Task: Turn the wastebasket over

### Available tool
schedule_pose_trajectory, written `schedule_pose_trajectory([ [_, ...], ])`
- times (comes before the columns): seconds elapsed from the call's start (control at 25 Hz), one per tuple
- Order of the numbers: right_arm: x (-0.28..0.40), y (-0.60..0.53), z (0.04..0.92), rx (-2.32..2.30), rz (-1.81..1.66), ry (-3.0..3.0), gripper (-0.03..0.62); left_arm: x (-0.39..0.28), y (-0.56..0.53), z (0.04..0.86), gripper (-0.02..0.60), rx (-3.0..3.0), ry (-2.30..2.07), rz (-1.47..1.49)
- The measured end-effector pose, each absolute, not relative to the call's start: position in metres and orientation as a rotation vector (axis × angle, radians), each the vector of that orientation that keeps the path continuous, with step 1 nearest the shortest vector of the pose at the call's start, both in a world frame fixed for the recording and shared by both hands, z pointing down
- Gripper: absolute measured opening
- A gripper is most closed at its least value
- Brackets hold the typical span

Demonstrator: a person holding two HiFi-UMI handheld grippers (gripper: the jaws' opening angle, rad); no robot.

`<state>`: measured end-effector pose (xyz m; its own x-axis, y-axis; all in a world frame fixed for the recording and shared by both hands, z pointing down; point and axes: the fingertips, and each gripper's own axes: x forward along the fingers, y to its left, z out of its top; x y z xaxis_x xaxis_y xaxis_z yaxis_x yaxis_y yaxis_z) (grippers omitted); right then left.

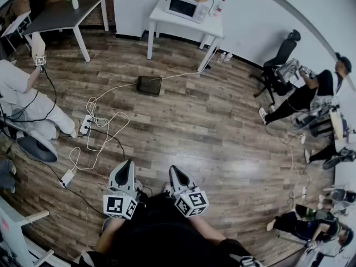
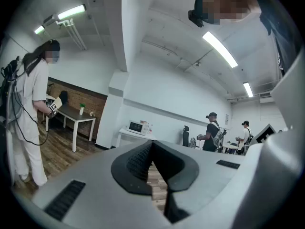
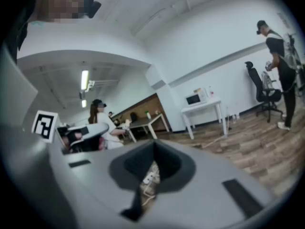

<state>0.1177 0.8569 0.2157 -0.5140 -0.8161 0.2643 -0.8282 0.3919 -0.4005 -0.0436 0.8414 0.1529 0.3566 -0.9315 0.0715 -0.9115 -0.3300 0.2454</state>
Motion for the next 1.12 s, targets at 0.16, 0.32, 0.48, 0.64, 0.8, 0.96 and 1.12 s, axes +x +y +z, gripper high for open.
schedule_pose_trajectory([
  [0.16, 0.116, 0.852, 0.213, 1.540, 0.771, -2.601, 0.032, -0.042, 0.836, 0.151, 0.032, 2.388, -1.641, -0.132],
  [0.32, 0.105, 0.851, 0.212, 1.558, 0.787, -2.622, 0.032, -0.053, 0.835, 0.153, 0.032, 2.396, -1.627, -0.137],
  [0.48, 0.094, 0.849, 0.208, 1.563, 0.796, -2.627, 0.032, -0.058, 0.833, 0.150, 0.032, 2.412, -1.605, -0.143],
  [0.64, 0.076, 0.844, 0.207, 1.578, 0.786, -2.609, 0.032, -0.072, 0.827, 0.146, 0.032, 2.466, -1.596, -0.130],
  [0.8, 0.057, 0.841, 0.205, 1.618, 0.784, -2.597, 0.032, -0.093, 0.824, 0.149, 0.032, 2.463, -1.582, -0.137],
  [0.96, 0.042, 0.838, 0.209, 1.633, 0.774, -2.587, 0.032, -0.107, 0.823, 0.156, 0.032, 2.456, -1.572, -0.139],
  [1.12, 0.028, 0.833, 0.213, 1.625, 0.776, -2.577, 0.032, -0.121, 0.822, 0.167, 0.032, 2.424, -1.555, -0.141],
])
